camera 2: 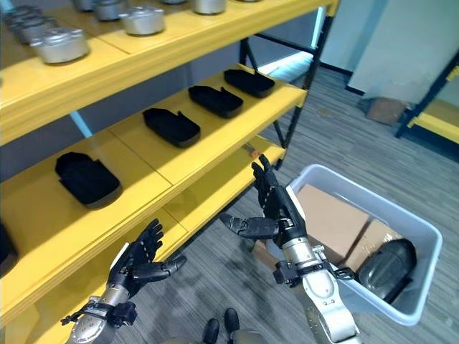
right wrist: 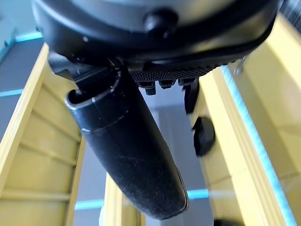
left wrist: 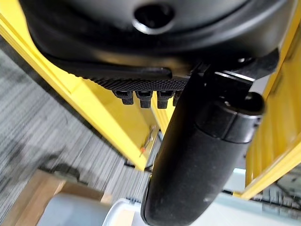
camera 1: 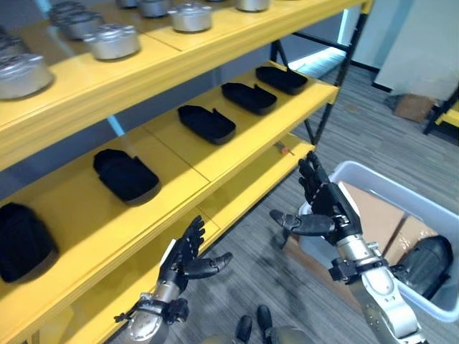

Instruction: Move parts from the plastic box to the shelf.

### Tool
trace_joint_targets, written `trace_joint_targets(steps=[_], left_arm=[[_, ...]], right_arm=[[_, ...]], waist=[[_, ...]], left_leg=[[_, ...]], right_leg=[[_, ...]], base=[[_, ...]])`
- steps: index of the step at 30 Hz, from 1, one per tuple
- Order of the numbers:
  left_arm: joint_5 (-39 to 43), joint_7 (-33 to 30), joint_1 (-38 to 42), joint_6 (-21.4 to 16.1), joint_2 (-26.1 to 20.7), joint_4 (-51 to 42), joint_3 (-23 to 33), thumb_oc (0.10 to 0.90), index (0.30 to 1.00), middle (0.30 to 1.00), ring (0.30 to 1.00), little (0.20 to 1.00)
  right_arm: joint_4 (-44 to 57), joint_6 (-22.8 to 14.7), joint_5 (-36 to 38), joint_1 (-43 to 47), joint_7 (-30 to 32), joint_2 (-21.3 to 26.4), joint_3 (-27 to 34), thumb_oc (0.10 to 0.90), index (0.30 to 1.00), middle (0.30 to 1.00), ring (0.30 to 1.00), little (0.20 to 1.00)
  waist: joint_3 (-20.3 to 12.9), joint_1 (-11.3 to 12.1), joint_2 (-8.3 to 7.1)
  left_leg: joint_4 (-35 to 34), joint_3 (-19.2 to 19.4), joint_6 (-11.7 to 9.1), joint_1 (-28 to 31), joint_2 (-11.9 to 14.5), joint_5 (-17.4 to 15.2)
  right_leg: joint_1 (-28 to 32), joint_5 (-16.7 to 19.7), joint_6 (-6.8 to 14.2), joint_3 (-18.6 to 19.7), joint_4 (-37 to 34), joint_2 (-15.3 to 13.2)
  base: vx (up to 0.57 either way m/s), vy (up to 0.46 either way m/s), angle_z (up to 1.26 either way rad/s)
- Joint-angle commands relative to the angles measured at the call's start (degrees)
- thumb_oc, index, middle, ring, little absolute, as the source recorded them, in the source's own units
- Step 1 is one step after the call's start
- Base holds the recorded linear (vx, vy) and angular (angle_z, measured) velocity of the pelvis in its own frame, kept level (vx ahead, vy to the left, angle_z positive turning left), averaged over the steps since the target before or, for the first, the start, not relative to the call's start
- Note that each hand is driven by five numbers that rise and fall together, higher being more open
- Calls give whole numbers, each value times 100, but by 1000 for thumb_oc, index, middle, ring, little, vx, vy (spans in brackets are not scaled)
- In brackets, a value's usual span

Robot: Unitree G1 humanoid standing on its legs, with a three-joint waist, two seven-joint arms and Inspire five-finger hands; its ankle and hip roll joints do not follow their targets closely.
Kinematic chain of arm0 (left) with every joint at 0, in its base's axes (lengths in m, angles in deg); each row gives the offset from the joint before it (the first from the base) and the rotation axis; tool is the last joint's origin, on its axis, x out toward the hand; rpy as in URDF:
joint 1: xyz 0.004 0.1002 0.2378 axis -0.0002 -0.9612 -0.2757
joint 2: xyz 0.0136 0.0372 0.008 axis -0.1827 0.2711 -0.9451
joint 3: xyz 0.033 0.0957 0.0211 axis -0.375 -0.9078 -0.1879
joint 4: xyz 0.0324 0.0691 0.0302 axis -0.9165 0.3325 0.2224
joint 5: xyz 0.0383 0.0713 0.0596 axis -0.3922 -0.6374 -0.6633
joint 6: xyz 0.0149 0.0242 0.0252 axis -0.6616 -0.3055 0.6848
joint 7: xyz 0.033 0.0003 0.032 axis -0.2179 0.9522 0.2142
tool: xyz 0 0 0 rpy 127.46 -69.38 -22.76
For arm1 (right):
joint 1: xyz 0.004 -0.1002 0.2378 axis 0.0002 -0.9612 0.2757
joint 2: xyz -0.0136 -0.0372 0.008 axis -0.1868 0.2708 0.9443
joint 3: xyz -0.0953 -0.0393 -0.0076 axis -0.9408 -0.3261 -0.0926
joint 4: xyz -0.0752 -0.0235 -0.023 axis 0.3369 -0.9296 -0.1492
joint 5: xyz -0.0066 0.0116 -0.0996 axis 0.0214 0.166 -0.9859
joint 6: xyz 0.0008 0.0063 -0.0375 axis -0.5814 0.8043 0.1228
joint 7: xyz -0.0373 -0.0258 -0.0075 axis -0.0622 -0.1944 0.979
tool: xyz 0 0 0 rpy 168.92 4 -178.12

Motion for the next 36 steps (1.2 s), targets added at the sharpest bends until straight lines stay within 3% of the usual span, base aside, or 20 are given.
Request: trace_joint_targets(steps=[1,5,7,8,9,10,14,15,16,18,20,21,26,29,30,32,33,34,35,36], left_arm=[[-65,94,101,-427,-113,-525,271,900,1000,1000,1000,1000],[-51,52,121,-449,-179,-506,313,900,1000,1000,1000,1000],[22,-156,170,-464,-216,-492,486,900,1000,1000,1000,1000],[43,-204,168,-466,-190,-438,537,900,1000,1000,1000,1000],[43,-202,170,-469,-189,-433,539,900,1000,1000,1000,1000],[0,-242,299,-442,-224,-375,517,900,1000,1000,1000,1000],[-131,-292,457,-438,-220,-355,507,900,1000,1000,1000,1000],[-131,-292,457,-438,-220,-355,507,900,1000,1000,1000,1000],[-173,-318,494,-403,-148,-321,547,900,1000,1000,1000,1000],[-218,-308,504,-375,-123,-285,523,900,1000,1000,1000,1000],[-88,-336,603,-390,-57,-248,537,900,1000,1000,1000,1000],[-87,-336,604,-391,-58,-247,535,900,1000,1000,1000,1000],[-146,-318,772,-349,-35,-133,449,900,1000,1000,1000,1000],[-148,-288,776,-348,41,-120,474,900,1000,1000,1000,1000],[-151,-267,720,-354,69,-145,505,900,1000,1000,1000,1000],[-142,-249,696,-355,66,-133,478,900,1000,1000,1000,1000],[-127,-246,678,-348,75,-142,473,900,1000,1000,1000,1000],[-153,-199,595,-331,72,-162,500,900,1000,1000,1000,1000],[-170,-167,514,-347,49,-194,539,900,1000,1000,1000,1000],[-184,-142,476,-366,34,-203,532,900,1000,1000,1000,1000]], right_arm=[[481,-482,234,608,-59,122,-2,900,1000,1000,1000,1000],[433,-461,189,714,-45,100,-65,900,1000,1000,1000,1000],[232,-470,30,1157,63,-88,-294,900,1000,1000,1000,1000],[82,-464,-28,1322,149,-216,-409,900,1000,1000,1000,1000],[77,-466,-29,1327,151,-218,-413,900,1000,1000,1000,1000],[-30,-443,-152,1478,238,-262,-468,900,1000,1000,1000,1000],[48,-404,-297,1434,309,-235,-360,900,1000,1000,1000,1000],[49,-404,-297,1434,309,-235,-360,900,1000,1000,1000,1000],[98,-401,-289,1311,309,-242,-270,900,1000,1000,1000,1000],[92,-406,-287,1250,298,-247,-243,900,1000,1000,1000,1000],[135,-475,-206,1183,330,-151,-117,900,1000,1000,1000,1000],[138,-474,-205,1179,330,-150,-114,900,1000,1000,1000,1000],[198,-547,-192,963,406,-32,79,900,1000,1000,1000,1000],[216,-580,-161,889,389,45,131,900,1000,1000,1000,1000],[227,-594,-138,841,355,119,181,900,1000,1000,1000,1000],[248,-605,-115,799,335,158,182,900,1000,1000,1000,1000],[255,-595,-110,764,317,169,187,900,1000,1000,1000,1000],[215,-569,-91,762,270,169,218,900,1000,1000,1000,1000],[219,-587,-70,748,236,178,235,900,1000,1000,1000,1000],[212,-600,-59,711,224,187,271,900,1000,1000,1000,1000]], waist=[[-444,11,-79],[-368,18,-62],[-194,343,38],[-224,468,118],[-221,454,121],[-203,405,159],[-166,272,58],[-163,273,58],[-229,268,-128],[-259,253,-208],[-319,150,-312],[-319,147,-306],[-334,-38,-375],[-271,-65,-394],[-146,-13,-472],[-14,57,-479],[5,69,-512],[84,269,-591],[123,356,-604],[136,366,-582]], left_leg=[[170,-288,58,-130,-179,-181],[291,113,106,-167,-68,-326],[287,725,-4,-169,315,-471],[159,1025,-121,-76,567,-505],[141,1013,-123,-64,569,-498],[64,1103,-170,25,720,-510],[-85,1118,-209,202,708,-567],[-87,1118,-208,206,708,-566],[-156,1209,-279,270,719,-622],[-186,1231,-325,327,780,-631],[-84,1252,-547,328,1132,-645],[-80,1246,-555,328,1141,-649],[143,1358,-926,347,1807,-435],[1010,1313,-998,93,1993,-193],[1912,1190,-943,-195,1868,32],[2456,981,-893,-436,1690,-34],[2492,941,-836,-596,1565,5],[2261,639,-643,-1164,889,-342],[1961,497,-592,-1358,725,-450],[1550,456,-622,-1525,758,-223]], right_leg=[[999,108,193,348,-836,136],[773,22,275,508,-435,191],[458,-144,428,-1206,-72,-588],[504,-114,430,-2283,-101,-1195],[516,-114,432,-2296,-108,-1194],[290,138,526,-2471,-40,-1604],[198,533,747,-2345,-317,-1852],[203,535,747,-2345,-321,-1851],[329,499,781,-2516,-542,-1843],[395,505,768,-2548,-626,-1758],[461,439,680,-2619,-663,-1541],[466,436,674,-2627,-666,-1532],[619,113,413,-2723,-742,-1031],[756,-37,202,-2642,-811,-786],[885,-107,51,-2574,-855,-712],[976,-145,9,-2489,-897,-648],[997,-165,-1,-2477,-932,-659],[1074,-151,60,-2284,-1040,-707],[1105,-145,105,-2183,-1070,-684],[1097,-133,135,-2144,-1099,-648]], base=[[23,68,-65],[-16,27,-67],[-63,-99,-111],[0,-103,-138],[71,-125,-208],[98,-96,-187],[87,-89,-39],[145,-163,4],[114,-127,12],[196,-293,8],[234,-397,-9],[146,-311,-7],[141,-315,-10],[150,-294,-3],[81,-153,-20],[84,-133,-28],[167,-68,-50],[207,-19,-43],[238,19,-32],[207,33,-34]])
